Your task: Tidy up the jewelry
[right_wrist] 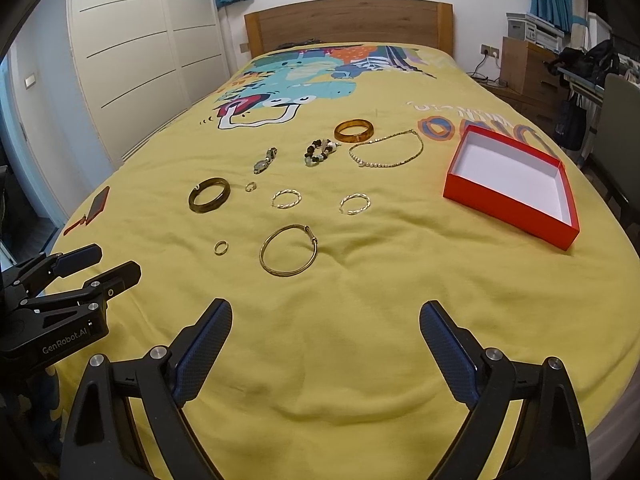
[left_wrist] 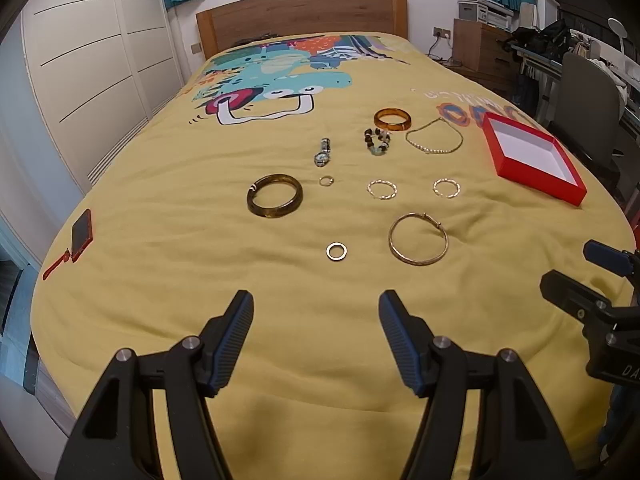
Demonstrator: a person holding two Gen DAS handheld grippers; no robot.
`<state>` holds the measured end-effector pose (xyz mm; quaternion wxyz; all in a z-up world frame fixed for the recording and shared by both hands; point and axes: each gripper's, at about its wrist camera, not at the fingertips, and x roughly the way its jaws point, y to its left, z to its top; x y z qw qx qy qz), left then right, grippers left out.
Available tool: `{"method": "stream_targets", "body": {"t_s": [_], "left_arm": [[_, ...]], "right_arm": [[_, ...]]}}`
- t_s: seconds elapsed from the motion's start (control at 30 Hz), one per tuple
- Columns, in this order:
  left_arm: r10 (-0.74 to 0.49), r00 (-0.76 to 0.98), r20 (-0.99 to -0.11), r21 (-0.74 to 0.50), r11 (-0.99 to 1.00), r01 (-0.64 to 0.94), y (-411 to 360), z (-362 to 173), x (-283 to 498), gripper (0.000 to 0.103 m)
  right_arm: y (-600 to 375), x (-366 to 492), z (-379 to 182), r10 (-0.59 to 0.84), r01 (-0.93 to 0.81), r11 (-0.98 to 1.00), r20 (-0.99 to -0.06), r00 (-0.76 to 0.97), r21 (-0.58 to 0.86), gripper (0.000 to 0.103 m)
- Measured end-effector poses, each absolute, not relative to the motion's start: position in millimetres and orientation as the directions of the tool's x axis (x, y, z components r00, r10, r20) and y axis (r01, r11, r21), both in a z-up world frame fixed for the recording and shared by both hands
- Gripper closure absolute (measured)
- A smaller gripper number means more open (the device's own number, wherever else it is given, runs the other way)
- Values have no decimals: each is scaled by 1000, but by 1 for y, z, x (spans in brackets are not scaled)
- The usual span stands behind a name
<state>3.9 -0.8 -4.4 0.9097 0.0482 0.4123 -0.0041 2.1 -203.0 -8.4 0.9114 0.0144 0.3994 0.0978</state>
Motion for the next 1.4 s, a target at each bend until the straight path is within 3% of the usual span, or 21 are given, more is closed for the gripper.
{"method": "stream_targets", "body": {"t_s": [0.83, 1.23, 1.4], "left_arm": [[10, 628, -778, 55, 997, 51, 3, -11, 11, 40], [-2, 612, -791, -20, 1000, -23, 30, -20, 24, 40], [-59, 590, -805, -69, 998, 6, 32, -29, 37, 41]], "right_arm": [[-202, 8, -16, 219, -183, 974, -739, 637, 131, 19], [-202, 15, -22, 253, -194, 967, -749, 613, 168, 31], [-202, 22, -26, 283, -213, 958, -755, 591, 192, 44]]}}
